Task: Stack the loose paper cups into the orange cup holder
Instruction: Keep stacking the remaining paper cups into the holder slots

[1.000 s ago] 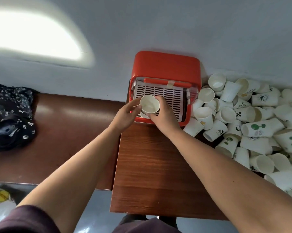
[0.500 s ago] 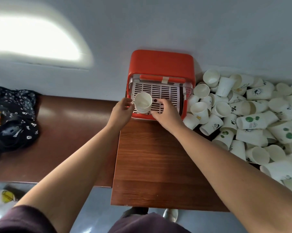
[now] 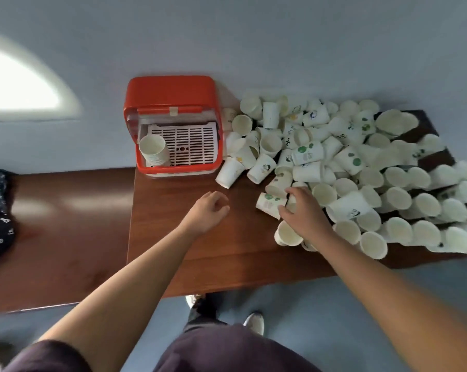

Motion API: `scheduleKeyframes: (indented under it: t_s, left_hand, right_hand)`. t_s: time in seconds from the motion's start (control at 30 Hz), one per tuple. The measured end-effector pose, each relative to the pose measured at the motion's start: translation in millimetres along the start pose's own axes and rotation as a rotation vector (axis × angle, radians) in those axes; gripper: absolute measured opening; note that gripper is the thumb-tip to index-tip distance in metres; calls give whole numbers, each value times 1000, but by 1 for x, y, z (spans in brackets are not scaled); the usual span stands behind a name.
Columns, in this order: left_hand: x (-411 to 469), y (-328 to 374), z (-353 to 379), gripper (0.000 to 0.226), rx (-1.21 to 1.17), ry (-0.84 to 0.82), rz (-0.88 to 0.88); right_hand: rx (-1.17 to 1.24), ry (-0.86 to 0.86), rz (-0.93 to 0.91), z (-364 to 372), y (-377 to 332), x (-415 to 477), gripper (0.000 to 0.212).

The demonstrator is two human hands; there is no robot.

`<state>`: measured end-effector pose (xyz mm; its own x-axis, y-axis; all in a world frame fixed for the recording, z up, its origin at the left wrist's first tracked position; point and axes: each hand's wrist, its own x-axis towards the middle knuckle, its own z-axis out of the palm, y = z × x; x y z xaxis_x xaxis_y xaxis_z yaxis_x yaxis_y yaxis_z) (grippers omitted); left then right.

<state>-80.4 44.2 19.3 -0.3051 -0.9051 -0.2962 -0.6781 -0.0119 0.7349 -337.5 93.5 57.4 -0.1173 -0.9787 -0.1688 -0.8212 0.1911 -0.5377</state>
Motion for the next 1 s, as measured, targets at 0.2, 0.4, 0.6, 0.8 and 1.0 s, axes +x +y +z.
scheduleKeyframes:
  t_s: [0.2,0.4,0.6,0.8,1.0]
  left_hand:
    - [-4,53,76,49,116,-147,50]
    - [-3,73,131,94,208,-262,68]
    - [10,78,163,100,306,-275,110]
    - [16,72,172,91,306,-237,143]
    - [12,59,156,86,232,-189,113]
  right_hand:
    - [-2,-14,115,-5,70,-67,60]
    - [-20,56,95,19,100,-92,56]
    - [-155,72,171,29,115,-87,75]
    - [-240,73,185,36,120,-71,89]
    - [-382,30,145,37,116,-66,70]
